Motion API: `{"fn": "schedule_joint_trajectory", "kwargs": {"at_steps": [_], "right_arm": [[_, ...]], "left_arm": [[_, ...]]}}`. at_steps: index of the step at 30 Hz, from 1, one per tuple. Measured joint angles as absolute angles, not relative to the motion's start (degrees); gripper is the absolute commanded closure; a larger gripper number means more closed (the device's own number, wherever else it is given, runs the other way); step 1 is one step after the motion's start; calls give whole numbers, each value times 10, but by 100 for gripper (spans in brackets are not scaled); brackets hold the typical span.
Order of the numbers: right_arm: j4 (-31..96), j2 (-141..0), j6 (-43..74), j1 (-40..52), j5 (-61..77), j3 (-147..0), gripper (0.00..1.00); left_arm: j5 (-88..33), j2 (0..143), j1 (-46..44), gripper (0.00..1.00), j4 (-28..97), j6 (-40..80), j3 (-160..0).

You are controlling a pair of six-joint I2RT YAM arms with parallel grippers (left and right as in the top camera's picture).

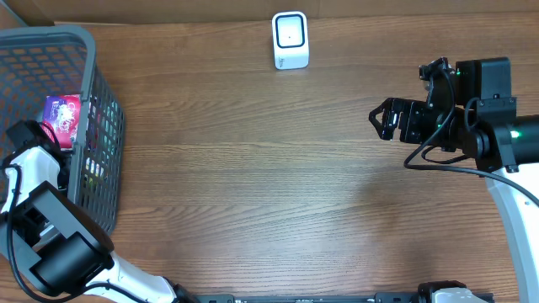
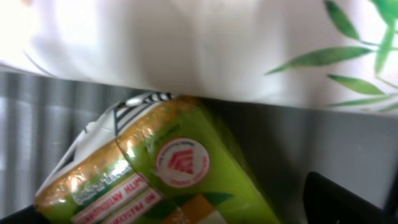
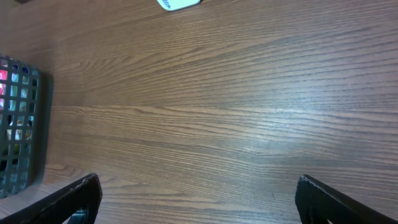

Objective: Scan the item barcode
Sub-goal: 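Grasp the green-yellow snack pack in the basket with the left gripper, then carry the snack pack to the table centre and release it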

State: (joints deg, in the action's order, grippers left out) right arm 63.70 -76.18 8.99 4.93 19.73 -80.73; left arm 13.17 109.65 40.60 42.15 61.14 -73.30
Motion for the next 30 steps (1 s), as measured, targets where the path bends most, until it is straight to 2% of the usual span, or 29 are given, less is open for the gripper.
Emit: {"fn": "schedule_joint_trajectory", "kwargs": {"at_steps": [2, 4, 8, 14, 19, 26, 30], "right_arm": [[637, -762, 90, 49, 197, -807, 0], [637, -763, 90, 49, 197, -807, 0], [636, -765, 90, 49, 197, -807, 0], [625, -765, 90, 49, 197, -807, 0], [619, -765, 90, 49, 197, -807, 0], [613, -765, 90, 49, 197, -807, 0], [611, -765, 90, 49, 197, -807, 0]], "left_arm": [[138, 1099, 406, 66, 422, 612, -734], [139, 1100, 408, 80, 421, 609, -735], [130, 1099, 409, 92, 420, 594, -741], [82, 1099, 410, 94, 451, 522, -771], [54, 1086, 409, 96, 525, 448, -873], [11, 991, 405, 96, 598, 336, -1063], [-38, 922, 380, 95, 601, 276, -1111]]}}
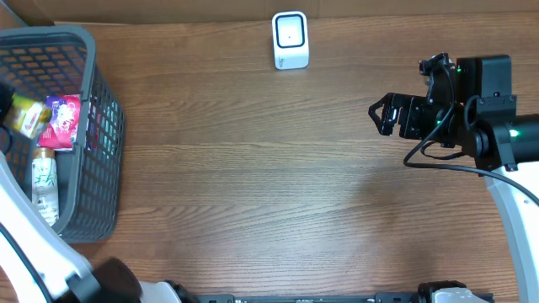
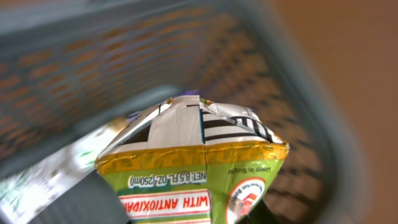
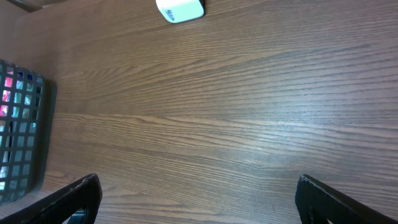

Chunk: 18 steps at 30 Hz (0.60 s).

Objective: Scan the item barcode
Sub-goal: 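Carry the snack pack to the table centre and release it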

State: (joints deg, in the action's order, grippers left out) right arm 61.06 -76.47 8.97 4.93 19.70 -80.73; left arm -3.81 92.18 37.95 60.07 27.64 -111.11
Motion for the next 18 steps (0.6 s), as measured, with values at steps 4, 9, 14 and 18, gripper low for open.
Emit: {"fn": "schedule_joint_trajectory", "kwargs": {"at_steps": [4, 9, 14, 18], "right_arm": [[608, -765, 90, 49, 197, -807, 0], [606, -765, 90, 49, 197, -807, 0], [605, -765, 90, 49, 197, -807, 0], [606, -765, 90, 49, 197, -807, 0]], "left_arm": [[-106, 869, 291, 96, 620, 230, -1122], [-133, 875, 128, 96, 639, 189, -1115], [-108, 933, -32, 96, 644, 190, -1078], [-88, 1008, -117, 96, 642, 219, -1062]]}}
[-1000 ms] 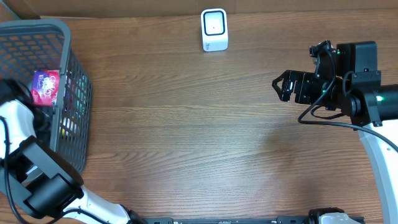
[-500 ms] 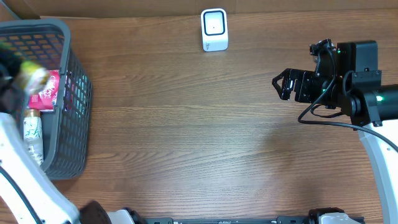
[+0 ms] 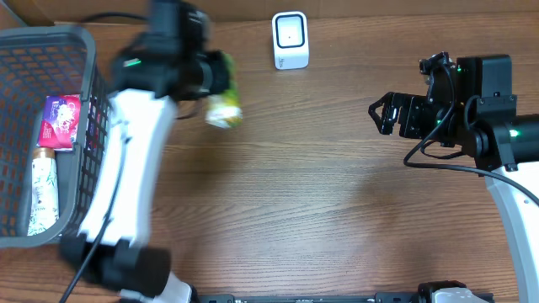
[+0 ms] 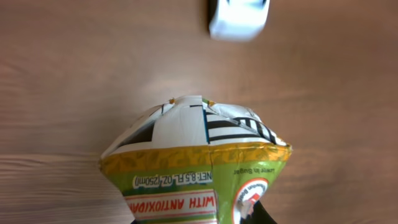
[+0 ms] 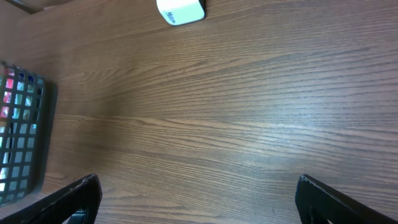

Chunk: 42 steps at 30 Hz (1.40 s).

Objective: Scan the item barcode
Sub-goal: 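Carry the snack pack to the table centre and release it, then return the left gripper to the basket and grasp the white-gold tube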

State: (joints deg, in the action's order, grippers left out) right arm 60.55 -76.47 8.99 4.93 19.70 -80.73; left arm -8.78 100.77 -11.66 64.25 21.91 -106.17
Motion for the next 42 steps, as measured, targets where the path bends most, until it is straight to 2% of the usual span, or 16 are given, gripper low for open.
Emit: {"fn": "schedule_joint_trajectory", "kwargs": {"at_steps": [10, 16, 18, 21, 22, 24, 31, 35, 42], "right_arm": [[605, -765, 90, 49, 197, -807, 0], [605, -765, 90, 49, 197, -807, 0], [605, -765, 90, 49, 197, -807, 0], [605, -765, 90, 49, 197, -807, 0], [605, -765, 90, 49, 197, -807, 0], [606, -765, 90, 49, 197, -807, 0], [606, -765, 90, 49, 197, -807, 0], [606, -765, 90, 49, 197, -807, 0], [606, -765, 90, 49, 197, -807, 0]], "left_arm": [[-100, 1221, -253, 96, 588, 271, -1060], [-115, 1286, -310, 95, 560, 276, -1058], [-119, 1293, -321, 85, 552, 276, -1058], [-123, 1294, -325, 41, 535, 281, -1058], [-123, 1294, -325, 36, 530, 282, -1058], [-124, 1294, -321, 31, 523, 284, -1058], [-106, 1295, -292, 31, 579, 250, -1130], [-80, 1295, -247, 32, 690, 233, -1287], [-56, 1292, -98, 33, 886, 220, -1604]]}}
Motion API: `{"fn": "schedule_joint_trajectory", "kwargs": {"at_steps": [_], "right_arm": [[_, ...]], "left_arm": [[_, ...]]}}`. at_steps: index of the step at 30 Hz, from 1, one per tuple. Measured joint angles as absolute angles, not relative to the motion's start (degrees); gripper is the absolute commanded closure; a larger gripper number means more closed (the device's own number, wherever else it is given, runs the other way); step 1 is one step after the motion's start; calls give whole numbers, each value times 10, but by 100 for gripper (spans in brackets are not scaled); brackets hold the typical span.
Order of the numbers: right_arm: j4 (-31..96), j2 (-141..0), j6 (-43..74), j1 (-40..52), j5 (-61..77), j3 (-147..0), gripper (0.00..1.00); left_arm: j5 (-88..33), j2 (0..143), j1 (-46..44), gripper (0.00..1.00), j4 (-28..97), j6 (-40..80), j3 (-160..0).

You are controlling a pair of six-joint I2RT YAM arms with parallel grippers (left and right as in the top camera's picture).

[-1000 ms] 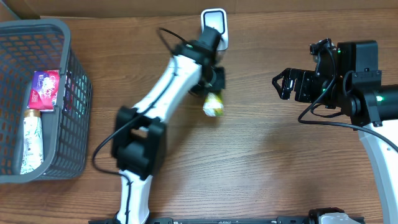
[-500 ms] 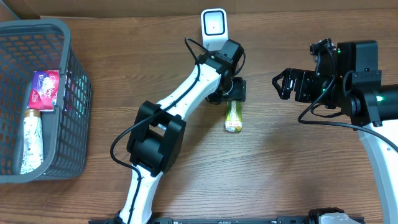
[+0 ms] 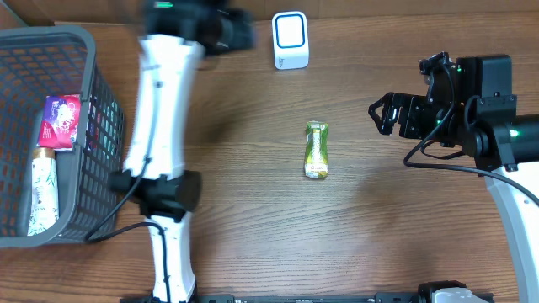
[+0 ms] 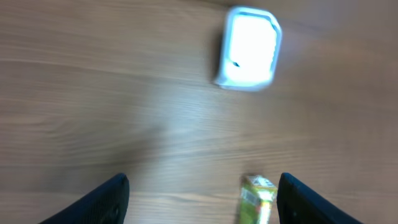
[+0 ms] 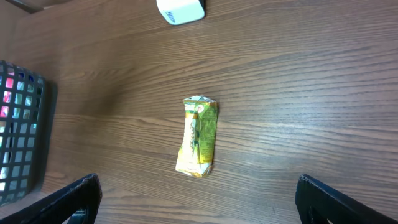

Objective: Scan the item barcode
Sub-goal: 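Return the left gripper to the basket and grasp the white-gold tube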

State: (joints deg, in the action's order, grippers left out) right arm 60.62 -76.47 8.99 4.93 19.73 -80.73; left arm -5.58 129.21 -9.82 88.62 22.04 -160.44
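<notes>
A green and yellow drink pouch (image 3: 316, 151) lies flat on the wooden table (image 3: 253, 194), lengthwise, and shows too in the right wrist view (image 5: 199, 136) and partly in the left wrist view (image 4: 257, 199). The white barcode scanner (image 3: 290, 39) stands at the table's far edge, seen blurred in the left wrist view (image 4: 249, 46). My left gripper (image 3: 240, 31) is high at the far side, left of the scanner, open and empty. My right gripper (image 3: 379, 117) hovers open at the right, apart from the pouch.
A grey wire basket (image 3: 84, 126) stands at the left edge, holding a pink packet (image 3: 61, 119) and a white bottle (image 3: 40, 190). The left arm's white links (image 3: 160, 126) stretch over the table beside the basket.
The left gripper has let go of the pouch, which now lies on the table's middle. That gripper now stands open near the scanner. The right arm has not moved.
The left gripper was down in the basket at the pouch, then held it above the basket. Later it carried the pouch over the table left of the scanner. Now the pouch rests on the table and the gripper is empty.
</notes>
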Motion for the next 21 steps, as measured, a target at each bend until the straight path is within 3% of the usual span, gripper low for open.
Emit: {"fn": "schedule_joint_trajectory", "kwargs": {"at_steps": [4, 11, 21], "right_arm": [[606, -765, 90, 49, 197, -807, 0], [615, -765, 90, 49, 197, -807, 0], [616, -765, 90, 49, 197, -807, 0]], "left_arm": [[-50, 1288, 8, 35, 962, 213, -1730], [-75, 1262, 145, 37, 965, 203, -1746], [-47, 1127, 320, 43, 967, 193, -1485]]}}
